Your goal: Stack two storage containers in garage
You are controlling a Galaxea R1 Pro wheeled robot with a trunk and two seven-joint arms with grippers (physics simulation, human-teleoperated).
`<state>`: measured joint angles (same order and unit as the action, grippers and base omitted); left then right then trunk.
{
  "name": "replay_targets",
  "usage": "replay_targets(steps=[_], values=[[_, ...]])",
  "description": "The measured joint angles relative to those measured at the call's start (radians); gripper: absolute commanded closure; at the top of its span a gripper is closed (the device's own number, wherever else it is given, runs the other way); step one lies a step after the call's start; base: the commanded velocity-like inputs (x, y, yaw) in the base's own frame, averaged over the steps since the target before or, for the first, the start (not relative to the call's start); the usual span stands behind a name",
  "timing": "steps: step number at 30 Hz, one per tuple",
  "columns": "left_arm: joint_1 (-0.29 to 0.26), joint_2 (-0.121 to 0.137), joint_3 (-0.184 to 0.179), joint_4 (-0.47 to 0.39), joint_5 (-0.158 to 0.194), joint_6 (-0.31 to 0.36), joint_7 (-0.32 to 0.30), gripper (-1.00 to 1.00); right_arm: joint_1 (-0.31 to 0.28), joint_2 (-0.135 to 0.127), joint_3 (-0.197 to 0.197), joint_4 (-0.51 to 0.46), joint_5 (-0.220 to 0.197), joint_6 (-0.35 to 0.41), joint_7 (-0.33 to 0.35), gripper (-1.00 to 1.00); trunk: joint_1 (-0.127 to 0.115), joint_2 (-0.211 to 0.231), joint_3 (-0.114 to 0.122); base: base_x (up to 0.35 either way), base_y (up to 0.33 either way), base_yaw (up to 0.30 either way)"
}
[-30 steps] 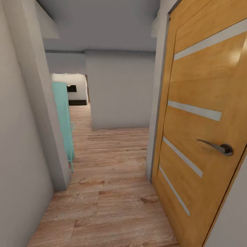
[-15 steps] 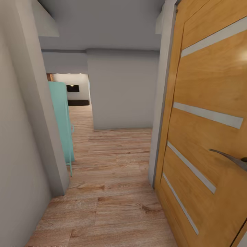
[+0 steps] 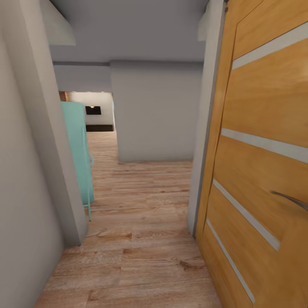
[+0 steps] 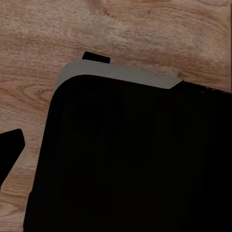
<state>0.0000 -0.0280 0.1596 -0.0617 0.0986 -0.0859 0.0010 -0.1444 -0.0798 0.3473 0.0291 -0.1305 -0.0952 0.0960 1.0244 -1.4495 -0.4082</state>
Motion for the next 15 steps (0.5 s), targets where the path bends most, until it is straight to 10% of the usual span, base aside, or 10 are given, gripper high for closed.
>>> replay_targets(steps=[15], values=[[0.0,0.002,0.0,0.0,0.002,0.002,0.0,-1.0,0.0,-0.002,0.0,0.0,-0.001,0.0,0.0,-1.0,0.0,0.0,0.0,0.322,0.0,0.0]])
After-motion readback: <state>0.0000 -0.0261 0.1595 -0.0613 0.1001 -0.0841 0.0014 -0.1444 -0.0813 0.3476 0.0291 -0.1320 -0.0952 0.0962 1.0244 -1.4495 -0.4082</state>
